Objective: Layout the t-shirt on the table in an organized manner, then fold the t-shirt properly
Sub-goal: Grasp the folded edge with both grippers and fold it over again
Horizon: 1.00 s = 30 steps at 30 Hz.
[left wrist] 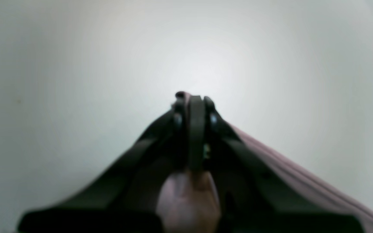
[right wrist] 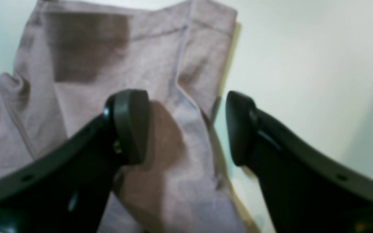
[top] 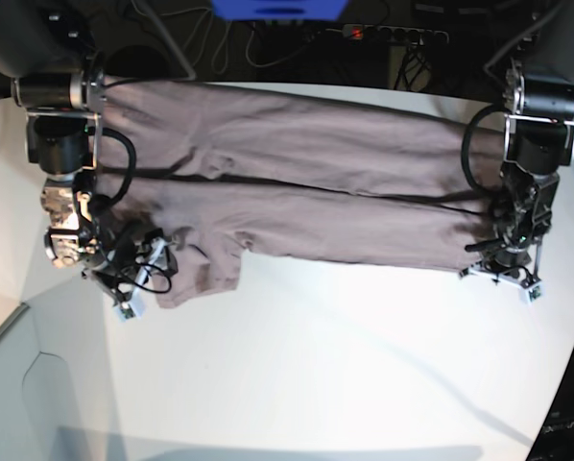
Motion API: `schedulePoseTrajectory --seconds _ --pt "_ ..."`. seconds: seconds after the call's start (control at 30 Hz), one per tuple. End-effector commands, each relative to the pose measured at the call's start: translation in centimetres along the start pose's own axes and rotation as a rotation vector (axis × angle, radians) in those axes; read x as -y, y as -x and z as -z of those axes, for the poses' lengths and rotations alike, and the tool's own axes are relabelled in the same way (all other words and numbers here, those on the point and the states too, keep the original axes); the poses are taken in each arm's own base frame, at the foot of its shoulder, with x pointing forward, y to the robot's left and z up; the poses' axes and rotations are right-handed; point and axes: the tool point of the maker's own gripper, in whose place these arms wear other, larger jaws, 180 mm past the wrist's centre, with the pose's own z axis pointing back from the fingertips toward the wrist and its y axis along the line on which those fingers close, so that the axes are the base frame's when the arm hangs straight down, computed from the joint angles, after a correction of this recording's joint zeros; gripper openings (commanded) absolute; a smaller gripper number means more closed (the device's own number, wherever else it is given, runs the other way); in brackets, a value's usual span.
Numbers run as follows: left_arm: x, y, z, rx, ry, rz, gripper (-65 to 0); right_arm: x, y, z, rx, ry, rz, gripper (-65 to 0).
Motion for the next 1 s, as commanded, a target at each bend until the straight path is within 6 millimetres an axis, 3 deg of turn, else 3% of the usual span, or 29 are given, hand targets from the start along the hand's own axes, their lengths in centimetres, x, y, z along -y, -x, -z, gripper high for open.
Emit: schedulePoseTrajectory --seconds 0.0,0.07,0.13,0.27,0.53,0.7,0.8,0.97 --pt "-0.7 -0.7 0.0 -0.009 -0.015 0.003 -65.0 0.8 -0.8 -0.4 0.008 0.011 -0.009 -37.7" --pt "-0.7 -0.7 0.0 -0.008 -0.016 0.002 -65.0 0.8 -0.9 -0.4 0.009 0.011 -0.009 -49.0" --pt "-0.6 -1.0 0.0 -0.001 -0.013 0.003 -65.0 0.9 -1.5 -0.4 0.020 0.012 -0.012 -64.6" --pt "-0.4 -1.4 0.0 0.006 -0.010 -0.001 -65.0 1.3 -3.0 -0.5 0.036 0.021 -0.022 -65.0" --pt "1.0 -5.1 0.3 0.068 0.014 -0.024 -65.0 3.4 -11.3 -2.4 0.184 0.068 -0.067 -65.0" --pt "3.1 -8.5 -0.3 0.153 0.066 -0.010 -65.0 2.8 -15.2 -5.1 0.308 0.110 -0.154 -65.0" --pt "4.4 -10.6 -0.8 0.207 0.099 -0.006 -65.0 1.7 -15.5 -5.4 0.336 0.102 -0.165 -65.0" --pt "6.1 -12.9 -1.7 0.269 0.141 -0.005 -65.0 1.3 -14.0 -5.3 0.327 0.100 -0.162 -65.0"
